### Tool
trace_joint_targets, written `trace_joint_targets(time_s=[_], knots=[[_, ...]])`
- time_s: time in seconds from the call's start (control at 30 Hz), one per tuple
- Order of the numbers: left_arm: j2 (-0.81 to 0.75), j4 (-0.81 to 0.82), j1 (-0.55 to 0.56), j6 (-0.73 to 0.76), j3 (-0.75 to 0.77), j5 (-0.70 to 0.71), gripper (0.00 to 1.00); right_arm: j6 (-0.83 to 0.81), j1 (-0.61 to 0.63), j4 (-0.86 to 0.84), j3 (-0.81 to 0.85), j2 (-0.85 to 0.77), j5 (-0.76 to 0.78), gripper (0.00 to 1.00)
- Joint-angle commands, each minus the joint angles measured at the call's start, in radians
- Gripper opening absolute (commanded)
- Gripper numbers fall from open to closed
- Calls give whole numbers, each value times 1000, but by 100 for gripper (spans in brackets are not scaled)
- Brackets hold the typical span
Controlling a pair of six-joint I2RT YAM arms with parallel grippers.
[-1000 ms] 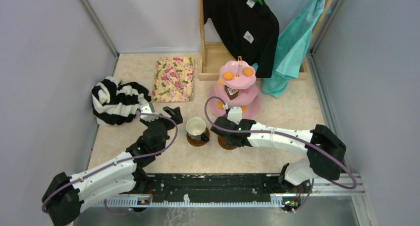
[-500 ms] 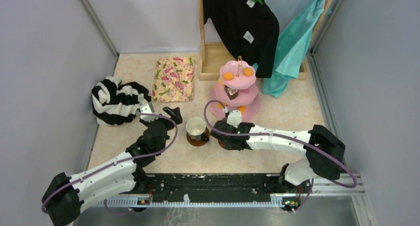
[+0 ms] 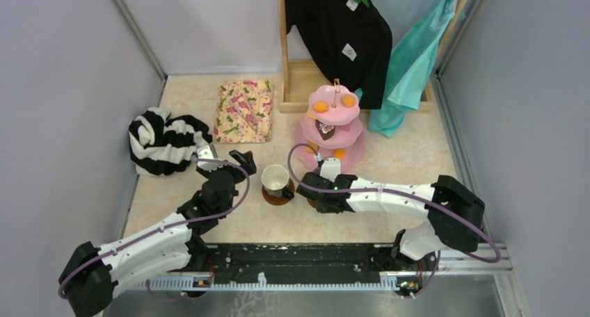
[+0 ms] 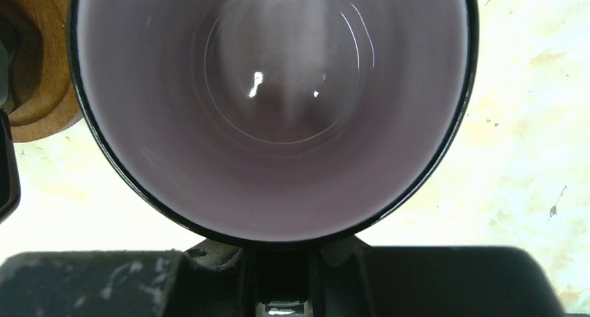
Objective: Serve the afternoon tea
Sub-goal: Place the cup on the coaster.
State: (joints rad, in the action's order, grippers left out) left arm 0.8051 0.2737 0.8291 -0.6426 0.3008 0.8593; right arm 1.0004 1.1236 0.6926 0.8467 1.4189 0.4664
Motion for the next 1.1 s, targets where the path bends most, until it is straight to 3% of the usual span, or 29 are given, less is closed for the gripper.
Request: trace_joint_targets(time_s=[0.0,1.07], knots=[[9,-5,2,-10,38,-7,99,20,15,-45,11,-17,33,0],[16,-8,2,-22,38,-22,99,76,102,44,34,41,127,0]])
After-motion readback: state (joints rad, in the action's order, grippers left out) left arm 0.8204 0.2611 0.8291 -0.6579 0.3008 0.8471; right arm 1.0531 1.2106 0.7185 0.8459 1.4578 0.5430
